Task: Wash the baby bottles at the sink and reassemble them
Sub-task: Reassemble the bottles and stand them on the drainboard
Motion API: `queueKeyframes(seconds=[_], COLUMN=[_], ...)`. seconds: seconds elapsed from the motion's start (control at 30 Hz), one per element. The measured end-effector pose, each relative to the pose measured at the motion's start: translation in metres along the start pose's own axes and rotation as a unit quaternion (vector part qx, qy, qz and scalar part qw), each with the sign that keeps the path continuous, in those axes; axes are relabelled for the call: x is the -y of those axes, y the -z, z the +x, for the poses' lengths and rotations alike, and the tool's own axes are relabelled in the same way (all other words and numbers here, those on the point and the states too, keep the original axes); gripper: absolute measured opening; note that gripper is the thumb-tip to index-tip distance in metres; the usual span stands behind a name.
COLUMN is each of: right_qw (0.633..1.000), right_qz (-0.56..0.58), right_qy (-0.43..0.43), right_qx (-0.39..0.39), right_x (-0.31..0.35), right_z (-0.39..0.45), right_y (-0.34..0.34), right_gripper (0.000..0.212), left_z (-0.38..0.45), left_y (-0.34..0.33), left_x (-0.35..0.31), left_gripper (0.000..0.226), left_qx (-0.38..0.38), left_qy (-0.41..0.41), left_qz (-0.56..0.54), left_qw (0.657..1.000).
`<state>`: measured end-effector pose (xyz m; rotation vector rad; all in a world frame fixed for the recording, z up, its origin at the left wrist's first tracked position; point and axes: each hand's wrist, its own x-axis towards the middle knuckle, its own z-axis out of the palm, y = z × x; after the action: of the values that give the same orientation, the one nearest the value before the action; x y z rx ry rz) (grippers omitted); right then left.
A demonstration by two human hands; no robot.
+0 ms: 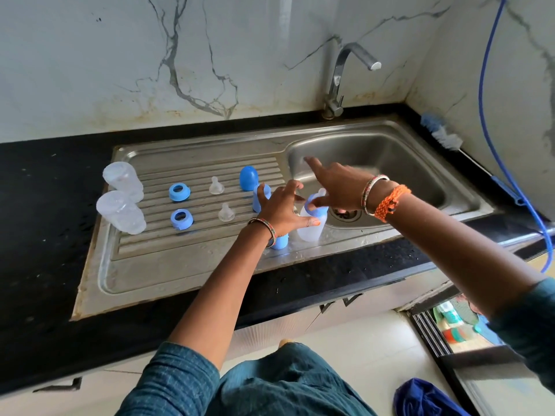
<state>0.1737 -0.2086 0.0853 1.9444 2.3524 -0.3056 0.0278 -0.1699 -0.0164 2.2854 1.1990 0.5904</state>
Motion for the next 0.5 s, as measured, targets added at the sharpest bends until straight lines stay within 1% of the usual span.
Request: queueKeyframes(seconds=[0.07,0.13,0.2,0.23,0.27,0.3,0.33,0.37,0.4,0.43,0.5], right_qw=[0.998,0.998,0.999,0.999,0.998,0.997,0.997,0.998,0.999,0.999,0.998], right_qz=[-0.047,-0.065,-0.013,0.023,0.047,0.054,0.042,0.009,-0.031,-0.044,0.014], right_qy=[-0.041,-0.013,0.028,0.020,-0.007,-0.039,-0.060,-0.053,-0.027,0.006,0.054], right_qx=[-0.019,-0.020,0.015,0.026,0.030,0.033,0.031,0.019,0.004,-0.008,-0.002], right_x=[-0.003,-0.008,-0.009,-0.010,-0.010,-0.010,-0.012,-0.016,-0.019,-0.020,-0.021], right_z=[0.000,0.001,0.002,0.003,0.003,0.002,0.000,-0.001,-0.003,-0.004,-0.006], right_y=[-0.003,-0.005,-0.006,-0.007,-0.007,-0.006,-0.006,-0.007,-0.009,-0.010,-0.013], right_gripper=[0.101,0.106,0.106,0.102,0.097,0.095,0.099,0.106,0.110,0.111,0.103], left_z=[0.000,0.000,0.000,0.000,0.000,0.000,0.000,0.000,0.000,0.000,0.001], left_y=[0.001,0.002,0.002,0.001,0.001,0.001,0.001,0.001,0.002,0.002,0.003], left_x=[0.000,0.000,0.000,0.001,0.001,0.001,0.000,0.000,0.000,0.000,-0.001], left_gripper=[0.076,0.075,0.075,0.074,0.074,0.074,0.074,0.074,0.074,0.074,0.075], left_qx=[0.000,0.006,0.012,0.011,0.009,0.008,0.009,0.009,0.009,0.011,0.019], left_qy=[-0.003,-0.001,0.004,0.006,0.005,0.004,0.004,0.005,0.005,0.004,0.000], left_qz=[-0.002,-0.011,-0.011,-0.009,-0.008,-0.007,-0.006,-0.007,-0.006,-0.003,0.000], left_qw=[1.000,1.000,1.000,1.000,1.000,1.000,1.000,1.000,1.000,1.000,1.000])
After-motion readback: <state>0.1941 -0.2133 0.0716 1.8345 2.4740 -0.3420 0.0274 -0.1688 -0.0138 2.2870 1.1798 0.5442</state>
